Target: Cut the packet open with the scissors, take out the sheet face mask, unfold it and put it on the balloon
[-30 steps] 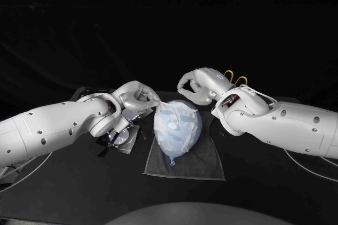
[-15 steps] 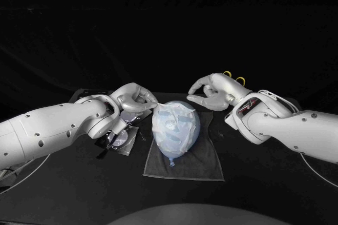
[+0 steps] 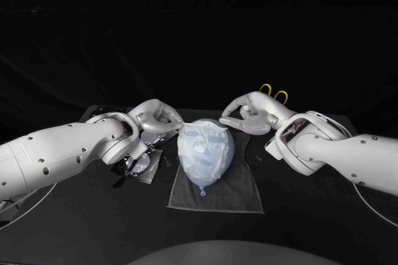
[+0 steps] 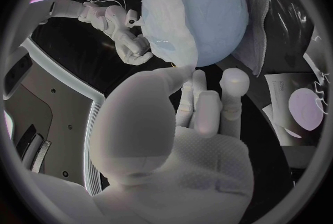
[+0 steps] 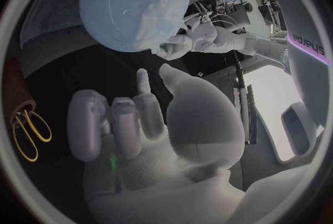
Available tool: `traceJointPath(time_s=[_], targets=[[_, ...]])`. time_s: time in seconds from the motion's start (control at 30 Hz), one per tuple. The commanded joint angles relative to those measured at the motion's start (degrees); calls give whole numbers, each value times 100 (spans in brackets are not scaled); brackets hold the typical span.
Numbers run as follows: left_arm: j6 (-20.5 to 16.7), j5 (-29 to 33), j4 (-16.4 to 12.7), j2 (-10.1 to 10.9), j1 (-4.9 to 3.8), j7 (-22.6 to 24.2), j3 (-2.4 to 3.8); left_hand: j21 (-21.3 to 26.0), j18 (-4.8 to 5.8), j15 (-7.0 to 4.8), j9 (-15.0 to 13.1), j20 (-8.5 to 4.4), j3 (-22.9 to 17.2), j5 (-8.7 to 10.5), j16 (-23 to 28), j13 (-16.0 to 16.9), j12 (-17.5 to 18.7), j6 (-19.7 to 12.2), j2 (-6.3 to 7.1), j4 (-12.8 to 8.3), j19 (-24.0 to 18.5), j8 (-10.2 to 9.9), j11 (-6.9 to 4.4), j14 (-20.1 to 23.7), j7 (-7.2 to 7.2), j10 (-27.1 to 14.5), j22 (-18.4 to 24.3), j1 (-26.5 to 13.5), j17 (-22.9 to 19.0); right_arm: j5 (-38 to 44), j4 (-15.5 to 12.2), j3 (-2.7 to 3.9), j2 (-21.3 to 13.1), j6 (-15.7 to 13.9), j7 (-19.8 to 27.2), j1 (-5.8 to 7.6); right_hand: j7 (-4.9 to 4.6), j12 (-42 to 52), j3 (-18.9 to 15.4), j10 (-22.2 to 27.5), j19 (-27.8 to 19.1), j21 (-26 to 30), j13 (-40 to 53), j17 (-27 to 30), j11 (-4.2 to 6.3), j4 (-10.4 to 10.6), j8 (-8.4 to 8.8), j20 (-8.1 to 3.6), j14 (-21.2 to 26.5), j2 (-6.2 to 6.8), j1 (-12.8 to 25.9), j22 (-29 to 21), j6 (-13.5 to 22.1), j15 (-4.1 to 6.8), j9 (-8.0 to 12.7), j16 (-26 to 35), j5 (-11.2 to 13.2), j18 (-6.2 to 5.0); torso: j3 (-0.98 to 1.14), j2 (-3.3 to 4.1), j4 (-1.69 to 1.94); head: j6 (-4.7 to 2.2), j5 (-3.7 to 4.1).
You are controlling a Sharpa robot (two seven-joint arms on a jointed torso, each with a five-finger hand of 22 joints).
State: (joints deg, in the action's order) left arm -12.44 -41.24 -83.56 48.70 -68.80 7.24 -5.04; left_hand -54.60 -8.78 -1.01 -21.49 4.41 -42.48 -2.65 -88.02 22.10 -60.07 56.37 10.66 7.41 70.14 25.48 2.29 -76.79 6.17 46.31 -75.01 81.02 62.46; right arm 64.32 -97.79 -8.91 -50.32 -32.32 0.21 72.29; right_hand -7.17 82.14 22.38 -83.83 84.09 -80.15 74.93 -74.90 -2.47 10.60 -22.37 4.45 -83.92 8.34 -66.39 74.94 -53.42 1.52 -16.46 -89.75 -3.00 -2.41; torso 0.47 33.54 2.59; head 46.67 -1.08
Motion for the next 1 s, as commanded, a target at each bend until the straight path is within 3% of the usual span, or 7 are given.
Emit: traceJointPath(time_s=[0.03, 0.5, 1.0], targets=[[69, -48, -23, -3, -8, -26, 5, -26, 115, 0, -472, 14, -26, -23, -37, 8, -22, 28, -31, -6, 43, 26, -8, -48, -6, 29, -71, -42, 8, -129, 8, -2, 39, 94, 35, -25, -18, -16, -24, 13, 209, 3, 791, -1510, -38, 21, 22, 49, -608, 22, 30, 1229, -5, -52, 4, -25, -19, 32, 2, -3, 4, 2, -13], [68, -51, -56, -3, -8, -12, 5, -49, 119, -1, -475, 13, -42, -23, -39, 8, -22, 29, -26, -14, 57, 26, -8, -61, -5, 30, -81, -54, 29, 136, 218, -17, 311, 5, -73, -63, 0, -13, -88, 9, 210, 1, 801, -1510, -22, -77, 20, 43, -608, 39, -277, 1228, -45, -39, 6, -25, -7, 31, 7, -1, -1, -17, -15], [61, -51, -51, 5, -8, -21, 3, -62, 122, -1, -476, 12, -48, -23, -40, 9, -22, 29, -24, -16, 64, 26, -8, -64, -5, 31, -87, -59, 33, 339, 105, -18, 316, 46, -62, -81, 60, -6, -153, -3, 219, -24, 815, -1510, 26, -209, -72, 19, -608, 70, -529, 1235, -209, -3, -29, -25, 1, 35, 2, -5, 0, -2, -31]])
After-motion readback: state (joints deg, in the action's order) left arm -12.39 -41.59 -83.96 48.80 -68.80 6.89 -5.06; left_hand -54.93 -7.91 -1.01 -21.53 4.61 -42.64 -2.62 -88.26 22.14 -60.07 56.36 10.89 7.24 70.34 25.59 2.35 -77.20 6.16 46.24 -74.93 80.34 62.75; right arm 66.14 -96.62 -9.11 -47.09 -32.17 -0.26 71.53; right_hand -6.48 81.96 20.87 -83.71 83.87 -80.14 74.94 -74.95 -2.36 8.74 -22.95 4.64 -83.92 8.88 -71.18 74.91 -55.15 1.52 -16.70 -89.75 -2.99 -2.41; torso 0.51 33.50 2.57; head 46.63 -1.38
